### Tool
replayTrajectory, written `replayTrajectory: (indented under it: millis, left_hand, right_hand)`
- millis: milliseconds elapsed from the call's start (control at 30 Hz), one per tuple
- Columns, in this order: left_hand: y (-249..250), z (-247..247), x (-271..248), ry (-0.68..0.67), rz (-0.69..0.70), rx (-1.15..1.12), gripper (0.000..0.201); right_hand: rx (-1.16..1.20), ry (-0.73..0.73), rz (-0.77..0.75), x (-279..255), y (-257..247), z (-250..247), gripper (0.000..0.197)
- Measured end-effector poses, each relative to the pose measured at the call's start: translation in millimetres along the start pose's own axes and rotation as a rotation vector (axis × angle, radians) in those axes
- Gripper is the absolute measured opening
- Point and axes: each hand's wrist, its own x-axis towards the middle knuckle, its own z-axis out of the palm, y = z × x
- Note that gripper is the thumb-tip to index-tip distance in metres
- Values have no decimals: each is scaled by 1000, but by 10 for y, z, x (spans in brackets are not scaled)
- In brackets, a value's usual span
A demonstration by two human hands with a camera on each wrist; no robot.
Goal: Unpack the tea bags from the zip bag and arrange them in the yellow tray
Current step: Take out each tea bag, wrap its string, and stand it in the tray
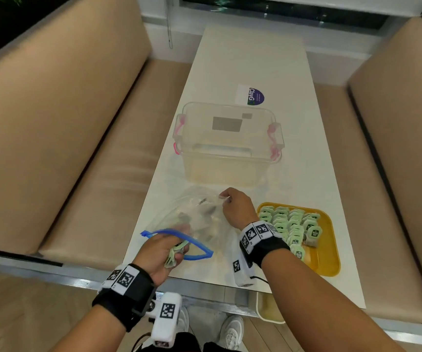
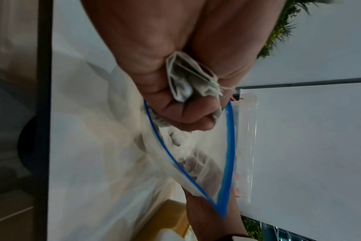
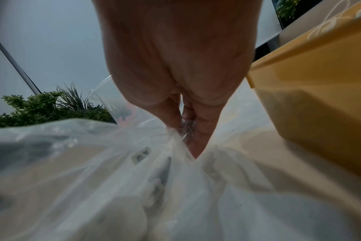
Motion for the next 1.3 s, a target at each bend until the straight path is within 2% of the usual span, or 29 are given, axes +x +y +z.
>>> replayTrajectory:
  millis: [167,300,400,500,533,700,833,967,1067,1133,1233,1300]
  left_hand:
    - [10,-188,-156,-44,7,-20,27]
    - [17,-253,-265,-83,5,-130,29]
    - [-7,-319,-328,-107,10,-206,43]
    - [-27,-401,-428,-184,50,-293,66]
    - [-28,-415,-465,-208,68,-320,67]
    - [-6,-367,-564,-334,113,-441,56]
    - [11,-295,-552,-535,60,-551,27]
    - [92,-41,-536,-525,82,-485,41]
    - [120,136,-404,-482,72,-449,50]
    - [111,226,-295,-471,49,-456,57]
    - [78,353,-130,-470,34,-476,66]
    - [43,415,-30,-462,30,-475,68]
  right_hand:
    - [-11,-13,9,41,6,-4,31]
    - [-13,-14,7,40,1,18,31]
    - [-15,-18,11,31,-10,12,32]
    - [-23,-16,5,15,-16,2,33]
    - [-29,-14,0,7,-13,1,32]
    - [-45,-4,-8,-56,-1,21,30]
    - [-86,2,-23,-101,10,13,32]
    - [-142,15,-5,-204,-50,-43,42]
    - [-190,187,-141,-414,-162,-141,47]
    - [-37,180,-204,-584,-232,-199,46]
    - [464,-158,-37,-802,-305,-211,41]
    - [576,-229,8,-864,-290,-176,34]
